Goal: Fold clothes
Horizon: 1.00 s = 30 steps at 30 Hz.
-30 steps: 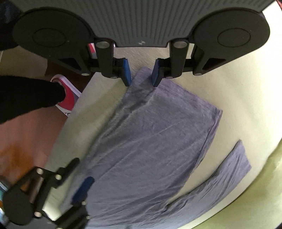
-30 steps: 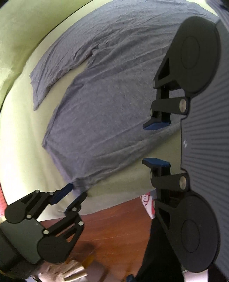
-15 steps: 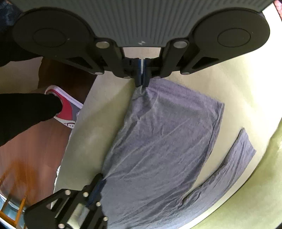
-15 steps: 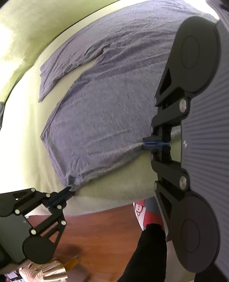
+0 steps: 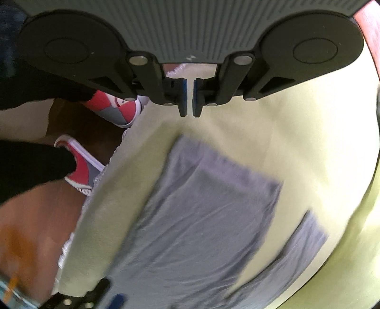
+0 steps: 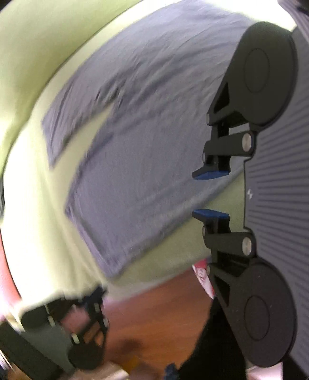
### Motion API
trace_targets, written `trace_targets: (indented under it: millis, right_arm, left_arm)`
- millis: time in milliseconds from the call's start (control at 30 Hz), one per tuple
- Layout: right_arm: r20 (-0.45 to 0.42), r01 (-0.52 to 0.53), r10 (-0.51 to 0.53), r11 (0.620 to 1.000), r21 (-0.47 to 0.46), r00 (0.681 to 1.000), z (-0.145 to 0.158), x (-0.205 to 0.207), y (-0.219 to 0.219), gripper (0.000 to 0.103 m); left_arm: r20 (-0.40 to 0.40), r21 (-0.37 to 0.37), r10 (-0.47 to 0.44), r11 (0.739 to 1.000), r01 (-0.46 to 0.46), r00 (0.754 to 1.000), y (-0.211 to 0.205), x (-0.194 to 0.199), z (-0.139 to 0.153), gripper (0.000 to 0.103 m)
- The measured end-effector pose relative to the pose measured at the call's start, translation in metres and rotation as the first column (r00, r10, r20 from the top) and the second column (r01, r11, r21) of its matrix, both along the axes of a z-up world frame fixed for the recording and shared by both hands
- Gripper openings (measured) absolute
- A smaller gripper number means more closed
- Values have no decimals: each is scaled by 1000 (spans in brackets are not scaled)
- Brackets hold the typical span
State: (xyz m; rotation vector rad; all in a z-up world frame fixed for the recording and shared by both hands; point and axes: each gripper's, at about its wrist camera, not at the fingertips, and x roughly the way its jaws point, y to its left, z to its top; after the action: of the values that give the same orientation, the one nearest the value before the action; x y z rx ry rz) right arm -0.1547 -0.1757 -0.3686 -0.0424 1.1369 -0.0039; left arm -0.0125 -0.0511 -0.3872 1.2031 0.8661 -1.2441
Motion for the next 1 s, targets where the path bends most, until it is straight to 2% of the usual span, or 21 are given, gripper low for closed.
trace_targets:
  millis: [67, 133, 167, 200, 267, 333, 400, 500, 533, 567, 633, 667, 767, 800, 900, 933, 1000]
  right_arm:
    - [1, 127, -127, 992, -11, 992, 3, -10, -15, 24]
    - [19, 287, -286, 958, -9, 958, 1, -23, -32, 24]
    - [25, 339, -338, 941, -11, 941, -1, -28, -38, 24]
    - [36, 411, -411, 911, -10, 911, -5, -34, -45, 24]
    - [51, 539, -539, 842, 13, 841, -15, -48, -58, 25]
    - [10, 595, -596, 803, 32, 803, -31, -55, -65, 28]
    - [16, 608, -609, 793, 48, 793, -32, -63, -64, 30]
    - [46, 581, -584, 812, 59, 811, -16, -71, -63, 31]
    - [81, 580, -584, 812, 68, 808, -13, -75, -67, 34]
    - [116, 579, -584, 812, 77, 804, -11, -78, -70, 43]
    - [157, 584, -594, 805, 110, 789, -14, -89, -83, 51]
    - [164, 586, -599, 801, 123, 784, -16, -92, -89, 54]
    - [133, 577, -593, 804, 142, 794, -35, -109, -107, 53]
    - [156, 564, -584, 811, 156, 797, -33, -115, -108, 53]
    - [235, 537, -563, 826, 168, 792, -16, -133, -104, 56]
    - [262, 539, -565, 825, 170, 782, -10, -139, -103, 58]
    - [314, 564, -593, 804, 186, 742, -2, -149, -102, 67]
  left_arm:
    - [-23, -33, 51, 998, -52, 998, -9, 5, 6, 4]
    - [-60, -91, 118, 988, -124, 991, -26, 7, 13, 11]
    - [-87, -122, 147, 980, -157, 985, -38, 5, 15, 19]
    - [-116, -142, 176, 971, -191, 978, -50, 3, 13, 27]
    - [-169, -154, 236, 953, -262, 957, -69, -1, 4, 36]
    - [-198, -108, 313, 935, -338, 929, -81, -4, -12, 36]
    - [-199, -104, 384, 906, -409, 902, -84, -9, -16, 36]
    - [-181, -114, 471, 862, -494, 863, -83, -22, -2, 36]
    - [-164, -123, 495, 848, -516, 853, -83, -27, 3, 36]
    - [-148, -133, 519, 833, -537, 842, -84, -33, 8, 39]
    - [-137, -145, 585, 786, -600, 799, -88, -40, 13, 50]
    - [-149, -152, 621, 754, -639, 769, -92, -44, 13, 52]
    - [-190, -170, 696, 671, -721, 692, -120, -62, 8, 52]
    - [-205, -187, 706, 651, -735, 678, -130, -68, 11, 53]
    - [-239, -237, 713, 616, -752, 659, -146, -78, 18, 59]
    - [-247, -245, 712, 611, -753, 658, -150, -80, 19, 60]
    - [-235, -268, 700, 620, -737, 674, -157, -80, 19, 61]
